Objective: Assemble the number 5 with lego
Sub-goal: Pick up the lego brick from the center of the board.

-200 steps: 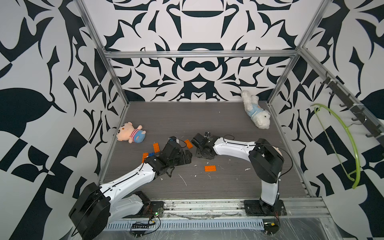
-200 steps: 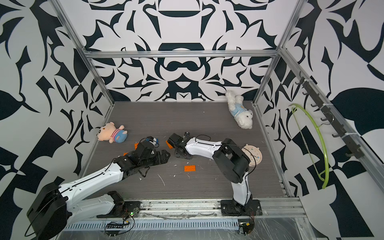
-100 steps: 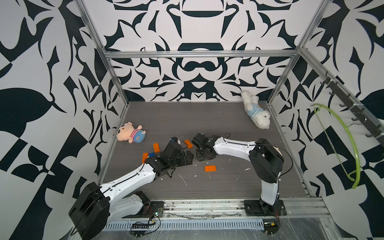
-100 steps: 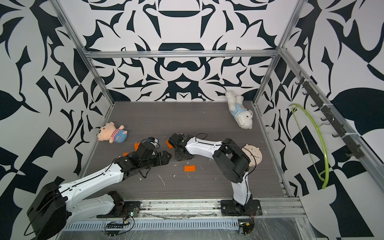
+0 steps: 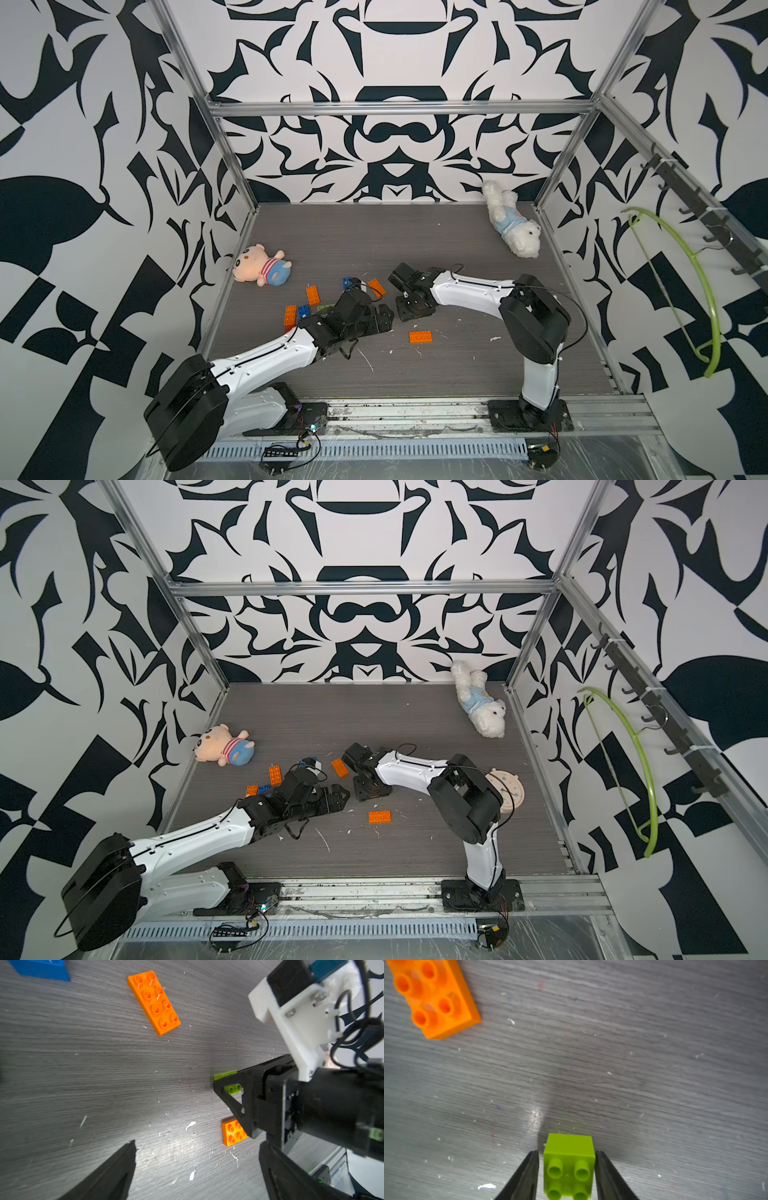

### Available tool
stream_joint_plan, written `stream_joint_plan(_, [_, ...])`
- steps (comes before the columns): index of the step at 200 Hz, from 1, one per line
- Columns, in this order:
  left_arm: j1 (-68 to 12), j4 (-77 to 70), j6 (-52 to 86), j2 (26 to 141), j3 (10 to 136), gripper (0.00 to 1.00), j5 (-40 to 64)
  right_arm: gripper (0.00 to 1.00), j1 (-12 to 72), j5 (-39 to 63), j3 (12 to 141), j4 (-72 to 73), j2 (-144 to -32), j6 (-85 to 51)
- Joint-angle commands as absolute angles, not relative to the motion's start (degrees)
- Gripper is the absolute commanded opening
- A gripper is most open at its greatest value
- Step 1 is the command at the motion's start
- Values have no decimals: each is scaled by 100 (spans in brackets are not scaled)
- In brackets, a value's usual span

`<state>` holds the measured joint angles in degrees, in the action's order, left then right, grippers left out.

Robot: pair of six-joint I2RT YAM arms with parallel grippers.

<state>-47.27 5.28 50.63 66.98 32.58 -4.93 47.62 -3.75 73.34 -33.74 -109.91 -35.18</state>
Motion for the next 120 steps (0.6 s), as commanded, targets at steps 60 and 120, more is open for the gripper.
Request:
stream_joint_plan(60, [-4738, 231, 5149, 6810, 3170, 99, -361, 43, 4780, -493, 7280, -3402, -10559, -3630])
stream_joint_plan(120, [-4746, 199, 5147, 6909, 3199, 99, -334, 46, 4781, -453, 7260, -3401, -10571, -3648])
